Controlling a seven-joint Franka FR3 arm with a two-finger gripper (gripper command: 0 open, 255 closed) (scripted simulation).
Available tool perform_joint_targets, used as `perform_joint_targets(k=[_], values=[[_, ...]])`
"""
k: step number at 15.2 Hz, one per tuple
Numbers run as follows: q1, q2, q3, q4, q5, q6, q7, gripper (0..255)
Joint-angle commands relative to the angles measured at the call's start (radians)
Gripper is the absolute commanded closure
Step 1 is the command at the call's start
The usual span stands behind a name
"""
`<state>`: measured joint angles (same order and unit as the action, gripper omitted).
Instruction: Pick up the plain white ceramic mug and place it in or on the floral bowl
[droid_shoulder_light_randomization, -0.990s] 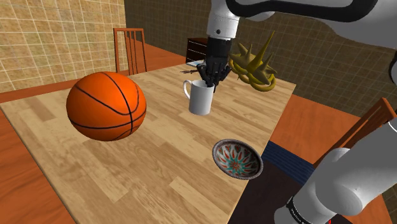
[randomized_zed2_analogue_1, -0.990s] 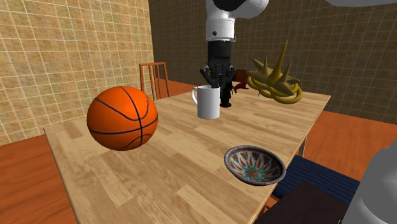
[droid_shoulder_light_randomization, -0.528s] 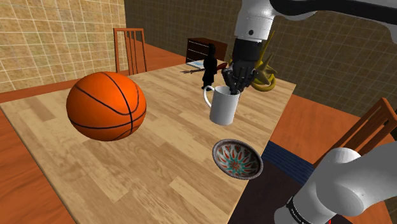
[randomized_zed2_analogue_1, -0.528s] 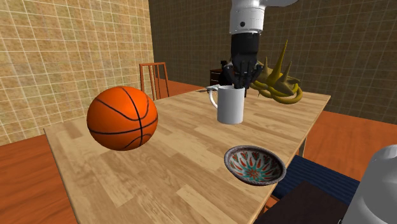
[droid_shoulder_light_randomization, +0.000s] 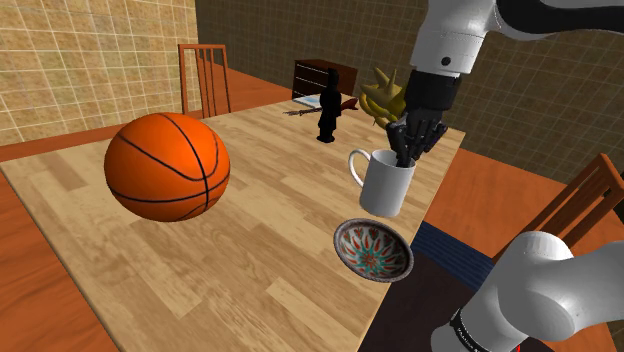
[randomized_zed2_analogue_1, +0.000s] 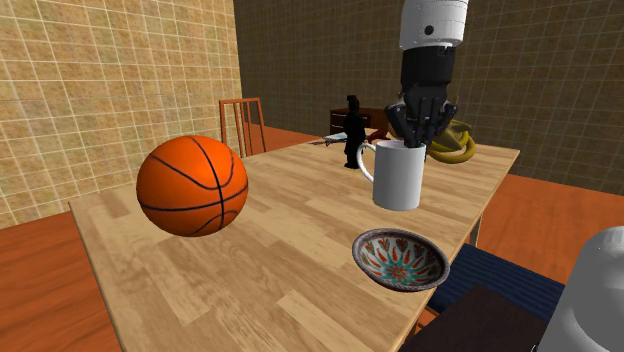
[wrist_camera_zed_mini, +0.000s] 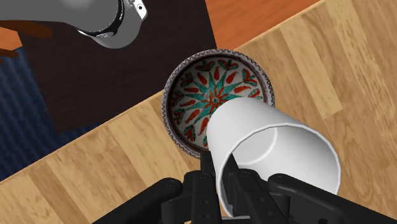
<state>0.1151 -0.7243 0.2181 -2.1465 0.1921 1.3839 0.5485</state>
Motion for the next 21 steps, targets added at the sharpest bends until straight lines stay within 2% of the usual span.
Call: perform_joint_targets(k=[1, 18, 21], values=[[0.002, -0.012, 0.001, -0.032, 0.002, 0.019, -0.003, 255], [0.015, -0.075, 0.029, -0.303, 0.031, 0.228, -0.022, 255], [0.015, -0.075, 0.029, -0.303, 0.031, 0.228, -0.022, 255]])
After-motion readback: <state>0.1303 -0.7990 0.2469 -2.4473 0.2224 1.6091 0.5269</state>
